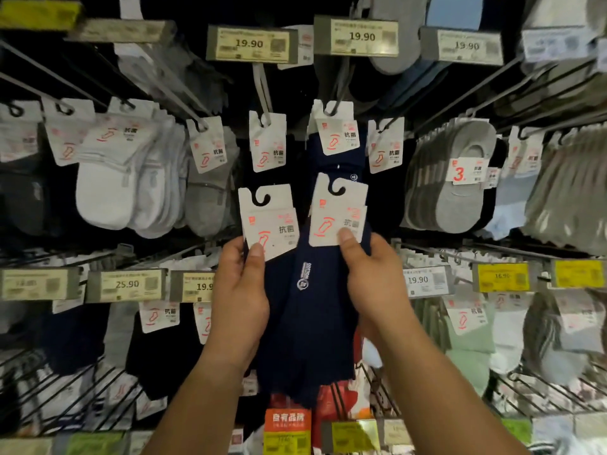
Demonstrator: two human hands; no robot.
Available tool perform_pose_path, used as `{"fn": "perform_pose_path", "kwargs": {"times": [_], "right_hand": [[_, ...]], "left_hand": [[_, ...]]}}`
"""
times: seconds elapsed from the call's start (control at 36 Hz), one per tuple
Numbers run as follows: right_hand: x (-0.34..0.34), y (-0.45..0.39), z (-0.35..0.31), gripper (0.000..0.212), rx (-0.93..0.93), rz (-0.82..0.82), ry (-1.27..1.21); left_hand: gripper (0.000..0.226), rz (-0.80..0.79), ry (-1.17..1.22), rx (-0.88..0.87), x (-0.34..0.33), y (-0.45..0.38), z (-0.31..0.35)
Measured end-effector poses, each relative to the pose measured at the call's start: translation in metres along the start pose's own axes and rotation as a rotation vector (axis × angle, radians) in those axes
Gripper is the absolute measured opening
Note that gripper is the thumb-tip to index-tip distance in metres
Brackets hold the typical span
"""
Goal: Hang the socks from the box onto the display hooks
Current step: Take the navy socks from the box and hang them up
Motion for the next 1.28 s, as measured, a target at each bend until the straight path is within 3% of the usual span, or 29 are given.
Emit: {"fn": "perform_pose_path", "kwargs": {"times": [0.22, 0.36, 0.72, 0.83, 0.94, 1.14, 1.22, 1.28], "right_hand": [[0.005, -0.023, -0.089, 0.018, 0.137, -0.139, -0.002], [0.0, -0.034, -0.129, 0.018, 0.229, -0.122, 0.036], [-0.003, -0.066, -0.135, 0.018, 0.17, -0.114, 0.088], [-0.011, -0.091, -0.128, 0.016, 0.169, -0.024, 0.191], [-0.017, -0.115, -0.116, 0.04, 0.161, 0.114, 0.355], [-0.013, -0.119, -0.11, 0.053, 0.248, 0.257, 0.597], [-0.002, -0.077, -0.111, 0.055, 0.466, 0.47, 0.666], [0.003, -0.036, -0.098, 0.044, 0.559, 0.402, 0.52]], "left_hand": [[0.018, 0.025, -0.004, 0.03, 0.008, 0.0, 0.003], [0.019, 0.026, -0.008, 0.038, 0.01, -0.001, 0.007], [0.017, 0.001, -0.043, 0.048, 0.014, 0.003, 0.014], [0.018, 0.0, -0.058, 0.041, 0.012, 0.001, 0.015], [0.018, 0.002, -0.049, 0.041, 0.008, 0.0, 0.015], [0.018, -0.015, -0.094, 0.047, 0.006, -0.002, 0.016], [0.019, -0.021, -0.086, 0.05, 0.006, -0.002, 0.018], [0.017, -0.037, -0.079, 0.037, 0.001, -0.003, 0.021]]}}
Point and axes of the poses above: each hand's wrist, its own y-axis away from the middle knuckle, its own x-axis out of the back of the hand, z = x × y, the point moved 3 cm from there along -y, towards the middle knuckle, and after that the axes turned 15 degrees about -x, right-handed, at the moved point
